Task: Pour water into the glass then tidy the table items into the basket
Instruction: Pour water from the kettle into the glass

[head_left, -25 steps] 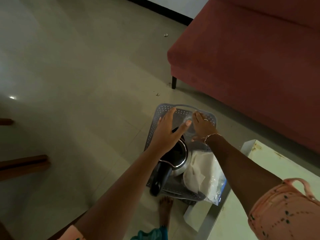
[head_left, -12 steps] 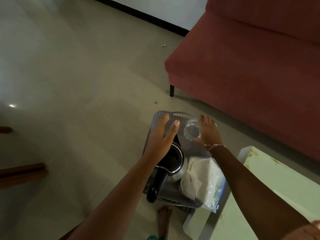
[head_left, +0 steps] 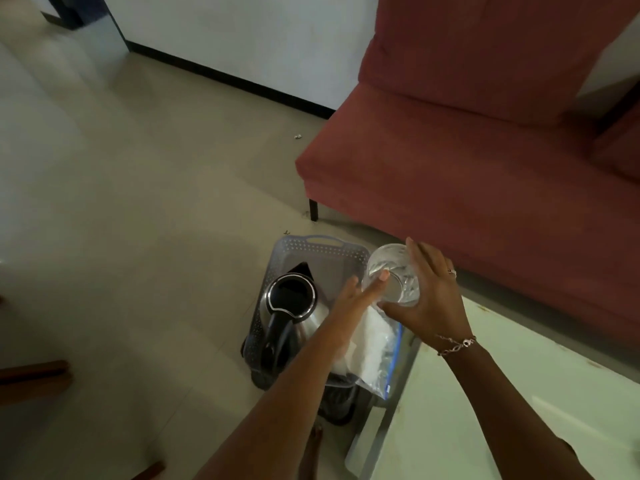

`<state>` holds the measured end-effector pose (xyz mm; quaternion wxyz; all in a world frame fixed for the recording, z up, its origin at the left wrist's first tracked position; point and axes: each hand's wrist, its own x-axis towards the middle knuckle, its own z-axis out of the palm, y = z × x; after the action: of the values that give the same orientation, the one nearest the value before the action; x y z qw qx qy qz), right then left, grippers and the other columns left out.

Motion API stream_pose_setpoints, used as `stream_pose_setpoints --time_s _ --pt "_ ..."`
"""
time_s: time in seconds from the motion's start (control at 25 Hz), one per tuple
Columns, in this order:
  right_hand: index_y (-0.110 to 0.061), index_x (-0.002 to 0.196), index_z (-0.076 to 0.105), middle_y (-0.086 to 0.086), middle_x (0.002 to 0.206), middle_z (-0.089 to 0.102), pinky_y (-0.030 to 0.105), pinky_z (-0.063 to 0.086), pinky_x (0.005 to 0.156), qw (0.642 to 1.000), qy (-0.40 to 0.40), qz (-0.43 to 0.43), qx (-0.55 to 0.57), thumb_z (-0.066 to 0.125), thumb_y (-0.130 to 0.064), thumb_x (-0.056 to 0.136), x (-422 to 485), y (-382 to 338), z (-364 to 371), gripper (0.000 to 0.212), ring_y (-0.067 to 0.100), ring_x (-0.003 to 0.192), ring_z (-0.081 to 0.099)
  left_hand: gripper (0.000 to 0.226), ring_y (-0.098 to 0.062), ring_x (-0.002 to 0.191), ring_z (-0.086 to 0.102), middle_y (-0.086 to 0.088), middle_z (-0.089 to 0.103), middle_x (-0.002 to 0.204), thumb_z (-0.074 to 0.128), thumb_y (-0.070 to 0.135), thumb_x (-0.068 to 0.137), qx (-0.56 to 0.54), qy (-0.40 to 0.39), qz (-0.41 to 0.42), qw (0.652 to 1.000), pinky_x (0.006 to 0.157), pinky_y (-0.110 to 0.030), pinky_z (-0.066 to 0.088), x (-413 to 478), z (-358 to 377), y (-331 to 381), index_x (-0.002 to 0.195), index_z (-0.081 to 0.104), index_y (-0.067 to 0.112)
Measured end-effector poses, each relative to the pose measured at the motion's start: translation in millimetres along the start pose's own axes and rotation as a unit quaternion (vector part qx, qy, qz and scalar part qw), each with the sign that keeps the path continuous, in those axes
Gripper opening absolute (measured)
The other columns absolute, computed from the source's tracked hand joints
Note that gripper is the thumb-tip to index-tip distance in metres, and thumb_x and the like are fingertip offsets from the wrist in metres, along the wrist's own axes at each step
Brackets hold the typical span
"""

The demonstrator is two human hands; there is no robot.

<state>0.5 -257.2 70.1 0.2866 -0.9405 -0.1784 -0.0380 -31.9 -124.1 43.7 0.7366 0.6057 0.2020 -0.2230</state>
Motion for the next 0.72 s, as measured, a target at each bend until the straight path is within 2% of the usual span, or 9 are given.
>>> stream_pose_setpoints --time_s 0.08,0.16,0.28,0.36,0.44,0.48,0.56,0.64,0.72 --pt "-0.001 0.134 0.038 0.020 0.128 0.049 0.036 0.036 0.091 1.000 0.017 -0.019 0.007 0.081 -0.034 0.054 -22.7 1.9 -11.9 0.097 0.031 0.117 0.044 0.091 -0.012 0.114 0.051 0.004 0.057 0.121 0.068 0.069 0.051 -0.045 0.002 0.015 0.999 0.097 -0.027 0.039 -11.7 16.8 -11.0 0.123 0.051 0.015" --pt "-0.010 0.139 0.030 0.010 0.133 0.045 0.027 0.035 0.092 0.998 0.013 0.001 0.067 0.078 -0.040 0.056 -43.7 3.8 -18.1 0.100 0.017 0.119 0.040 0.068 -0.011 0.095 0.058 0.004 0.060 0.092 0.067 0.057 0.051 -0.084 0.011 0.039 0.996 0.081 -0.021 0.044 -23.3 31.2 -19.0 0.104 0.060 0.013" --pt "-0.020 0.139 0.014 -0.020 0.130 0.035 -0.001 0.033 0.088 0.969 0.016 0.045 0.244 0.074 -0.059 0.053 -70.2 0.8 -22.1 0.111 -0.017 0.115 0.037 0.070 -0.011 0.087 0.059 0.001 0.059 0.085 0.065 0.053 0.046 -0.104 0.012 0.035 0.994 0.075 -0.020 0.046 -36.6 45.1 -26.6 0.102 0.062 0.011" --pt "-0.020 0.130 0.022 -0.025 0.120 0.034 -0.008 0.032 0.082 0.949 0.026 0.084 0.304 0.065 -0.073 0.052 -84.1 3.2 -19.3 0.104 -0.028 0.108 0.037 0.059 -0.012 0.086 0.059 0.002 0.061 0.083 0.065 0.054 0.045 -0.089 0.005 0.019 0.996 0.073 -0.021 0.046 -44.8 53.2 -29.4 0.091 0.063 0.017" --pt "-0.022 0.124 0.032 -0.023 0.117 0.038 -0.006 0.035 0.081 0.940 0.034 0.110 0.321 0.062 -0.077 0.051 -94.2 8.9 -14.0 0.096 -0.026 0.106 0.041 0.070 -0.016 0.097 0.058 -0.001 0.062 0.093 0.066 0.062 0.042 -0.057 -0.002 -0.005 0.998 0.077 -0.022 0.047 -49.9 56.2 -33.6 0.098 0.061 0.020" --pt "-0.024 0.123 0.033 -0.023 0.117 0.040 -0.003 0.038 0.082 0.937 0.037 0.120 0.327 0.063 -0.077 0.049 -98.4 13.7 -11.5 0.096 -0.023 0.106 0.043 0.084 -0.017 0.104 0.057 -0.003 0.061 0.103 0.065 0.072 0.040 -0.028 -0.008 -0.013 0.999 0.083 -0.024 0.048 -51.9 56.7 -36.2 0.107 0.059 0.020" --pt "-0.030 0.123 0.033 -0.025 0.117 0.041 0.008 0.043 0.087 0.930 0.039 0.136 0.338 0.068 -0.075 0.046 -105.4 24.6 -5.6 0.095 -0.016 0.109 0.045 0.115 -0.020 0.116 0.053 -0.007 0.057 0.122 0.048 0.093 0.039 0.048 0.013 0.027 0.998 0.096 -0.034 0.046 -52.3 51.3 -46.2 0.126 0.048 0.018" --pt "-0.036 0.123 0.034 -0.030 0.117 0.043 0.025 0.046 0.092 0.929 0.046 0.142 0.338 0.075 -0.066 0.045 -110.8 33.5 -2.8 0.093 -0.008 0.112 0.047 0.116 -0.026 0.117 0.052 -0.014 0.054 0.126 0.037 0.095 0.050 0.123 0.139 0.114 0.976 0.100 -0.044 0.045 -54.6 39.3 -58.0 0.130 0.043 0.010" --pt "-0.037 0.123 0.035 -0.036 0.115 0.043 0.032 0.047 0.092 0.929 0.046 0.142 0.337 0.076 -0.064 0.045 -113.4 36.7 -3.6 0.092 -0.005 0.112 0.048 0.105 -0.034 0.117 0.049 -0.022 0.052 0.125 0.037 0.084 0.066 0.203 0.307 0.162 0.916 0.100 -0.047 0.042 -50.5 12.2 -73.0 0.128 0.044 0.001"
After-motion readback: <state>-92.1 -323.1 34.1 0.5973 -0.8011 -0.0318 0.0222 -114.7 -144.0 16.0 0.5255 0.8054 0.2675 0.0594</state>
